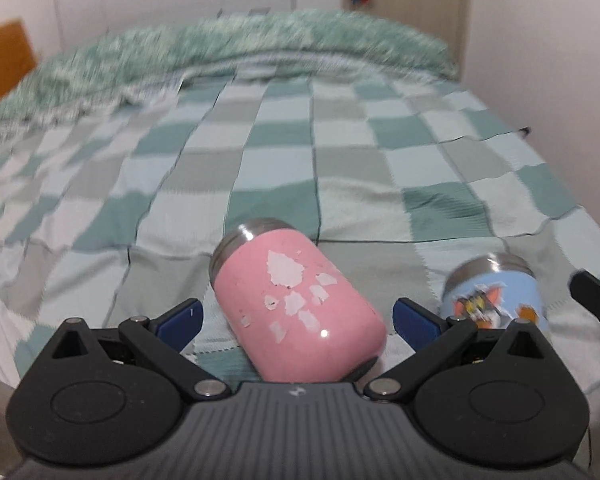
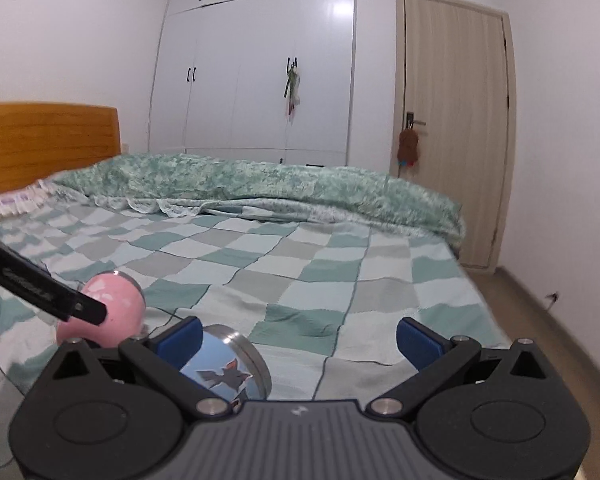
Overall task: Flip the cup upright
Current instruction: 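Close the left gripper around the pink cup's body and lift it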
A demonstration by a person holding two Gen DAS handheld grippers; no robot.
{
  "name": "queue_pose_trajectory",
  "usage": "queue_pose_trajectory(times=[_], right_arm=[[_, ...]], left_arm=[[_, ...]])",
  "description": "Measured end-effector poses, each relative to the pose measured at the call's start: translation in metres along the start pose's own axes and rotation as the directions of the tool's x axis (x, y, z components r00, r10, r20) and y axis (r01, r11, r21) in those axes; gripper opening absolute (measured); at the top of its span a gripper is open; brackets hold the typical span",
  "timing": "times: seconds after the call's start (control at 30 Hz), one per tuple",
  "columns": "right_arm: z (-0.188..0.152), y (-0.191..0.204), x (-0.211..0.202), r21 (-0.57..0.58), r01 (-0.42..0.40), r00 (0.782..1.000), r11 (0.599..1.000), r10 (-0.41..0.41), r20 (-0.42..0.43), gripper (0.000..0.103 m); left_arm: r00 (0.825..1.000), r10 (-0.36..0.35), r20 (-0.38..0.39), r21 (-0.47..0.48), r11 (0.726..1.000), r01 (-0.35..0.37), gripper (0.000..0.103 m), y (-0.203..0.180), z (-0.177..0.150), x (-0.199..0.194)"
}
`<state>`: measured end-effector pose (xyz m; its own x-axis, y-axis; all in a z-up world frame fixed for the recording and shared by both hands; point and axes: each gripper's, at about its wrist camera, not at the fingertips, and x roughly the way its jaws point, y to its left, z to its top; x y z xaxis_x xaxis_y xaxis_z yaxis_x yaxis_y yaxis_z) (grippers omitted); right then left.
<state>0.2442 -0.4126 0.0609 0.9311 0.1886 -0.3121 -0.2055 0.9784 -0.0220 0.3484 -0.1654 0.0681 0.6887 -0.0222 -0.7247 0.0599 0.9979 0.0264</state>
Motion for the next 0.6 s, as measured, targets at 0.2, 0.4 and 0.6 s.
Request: queue_pose_trajectory(times=[0.2,0.4,0.6], right_arm=[[-0.010,-0.017,0.021,0.082,-0.046,0.999,0.996,0.045,0.017,0.103],[-0.018,-0.017,0.022,0.093,-0.053,0.998,0.994,0.051,0.027,0.103],[-0.015,-0.011,0.010,0.071,-0.036,0.998,0.997,0.032,0.052,0.103]], left_arm=[[0.988,0.047,-0.146,-0.146,0.987,-0.068,0.103,0.003,0.012,0.050],[0.982,0.006,-0.186,-0.200,0.979,-0.044,0.092,0.009,0.010,0.062],[0.982,-0.027,-0.186,-0.171,0.985,-0.006,0.090,0.010,0.003,0.044]])
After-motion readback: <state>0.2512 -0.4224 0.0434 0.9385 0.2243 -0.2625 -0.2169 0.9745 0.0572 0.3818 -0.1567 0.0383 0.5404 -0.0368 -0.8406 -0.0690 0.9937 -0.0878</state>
